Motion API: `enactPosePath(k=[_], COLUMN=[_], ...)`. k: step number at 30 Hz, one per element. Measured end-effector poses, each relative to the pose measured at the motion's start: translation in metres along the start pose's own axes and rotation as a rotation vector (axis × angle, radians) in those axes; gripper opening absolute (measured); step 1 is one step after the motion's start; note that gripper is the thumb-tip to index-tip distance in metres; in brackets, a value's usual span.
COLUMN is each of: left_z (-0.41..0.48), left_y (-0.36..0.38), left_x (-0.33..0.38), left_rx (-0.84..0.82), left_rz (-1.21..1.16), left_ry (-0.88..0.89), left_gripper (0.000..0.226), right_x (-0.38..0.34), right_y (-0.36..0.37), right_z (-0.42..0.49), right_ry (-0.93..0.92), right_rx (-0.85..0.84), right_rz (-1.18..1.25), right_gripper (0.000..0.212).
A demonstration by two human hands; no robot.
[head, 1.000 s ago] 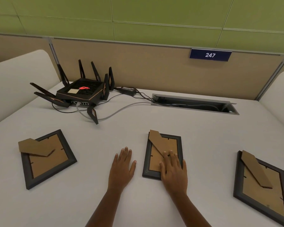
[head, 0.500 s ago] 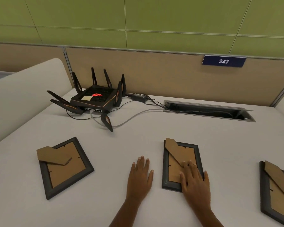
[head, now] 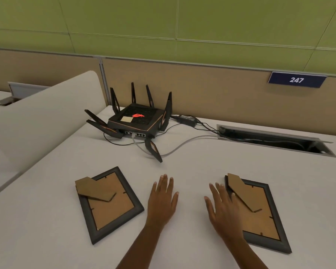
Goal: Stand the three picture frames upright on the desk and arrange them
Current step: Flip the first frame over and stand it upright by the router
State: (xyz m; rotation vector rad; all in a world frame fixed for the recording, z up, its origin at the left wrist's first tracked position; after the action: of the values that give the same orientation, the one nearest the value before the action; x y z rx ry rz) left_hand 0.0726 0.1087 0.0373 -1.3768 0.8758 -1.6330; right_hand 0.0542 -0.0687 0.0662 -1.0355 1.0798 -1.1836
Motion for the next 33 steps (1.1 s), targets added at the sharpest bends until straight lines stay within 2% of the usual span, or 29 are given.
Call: enactPosePath(k=[8, 13, 16, 18, 20, 22, 26, 28, 29, 31, 33], left_z=[-0.011, -0.02, -0.028, -0.033, -0.039, -0.046, -0.055, -0.057, -0.056, -0.056, -0.054], left_y=[-0.052, -0.077, -0.087, -0.093, -0.099, -0.104, -0.11, -0.113, -0.113, -0.11, -0.104], left_x=[-0.073, -0.11, -0.133, -0.145, -0.154, -0.164, -0.178, -0.181, -0.183, -0.186, -0.19], left_rx=[0.056, 0.054, 0.074, 0.091, 0.087, 0.083, 0.133, 0.139, 0.133, 0.12, 0.134], left_rz=[0.066, 0.042, 0.063, 0.08, 0.073, 0.067, 0.041, 0.023, 0.011, -0.02, -0.004], left_ry=[-0.183, -0.262, -0.32, -0.353, -0.375, -0.401, -0.438, -0.44, -0.442, -0.474, -0.514], left_gripper=[0.072, 0.059, 0.072, 0.075, 0.075, 0.075, 0.056, 0.049, 0.048, 0.05, 0.053], right_x=[-0.103, -0.156, -0.183, -0.196, -0.204, -0.21, -0.216, -0.216, -0.216, -0.216, -0.213], right_y=[0.024, 0.039, 0.047, 0.055, 0.056, 0.059, 0.062, 0.063, 0.061, 0.064, 0.072], right_z=[0.016, 0.017, 0.016, 0.014, 0.013, 0.012, 0.008, 0.006, 0.005, 0.008, 0.007], right_ry=[-0.192, -0.296, -0.405, -0.441, -0.453, -0.431, -0.424, -0.428, -0.421, -0.447, -0.436], right_rx=[-0.115, -0.157, -0.111, -0.17, -0.196, -0.209, -0.227, -0.213, -0.206, -0.142, -0.157], right_rz=[0.069, 0.096, 0.165, 0.232, 0.23, 0.221, 0.128, 0.128, 0.117, 0.172, 0.242], right_gripper=[0.064, 0.064, 0.09, 0.11, 0.117, 0.113, 0.07, 0.063, 0.067, 0.092, 0.113])
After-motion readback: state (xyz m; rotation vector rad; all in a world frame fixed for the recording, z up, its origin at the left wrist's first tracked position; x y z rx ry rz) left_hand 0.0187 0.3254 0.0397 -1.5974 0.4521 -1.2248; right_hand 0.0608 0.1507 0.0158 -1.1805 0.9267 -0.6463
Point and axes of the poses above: each hand's wrist, its own z-axis towards the middle knuckle, its own y-axis out of the palm, x = y × z, the point moved 5 cm from there along z, towards the middle knuckle, and after that the axes turned 12 degrees about -z, right-handed, at the moved point
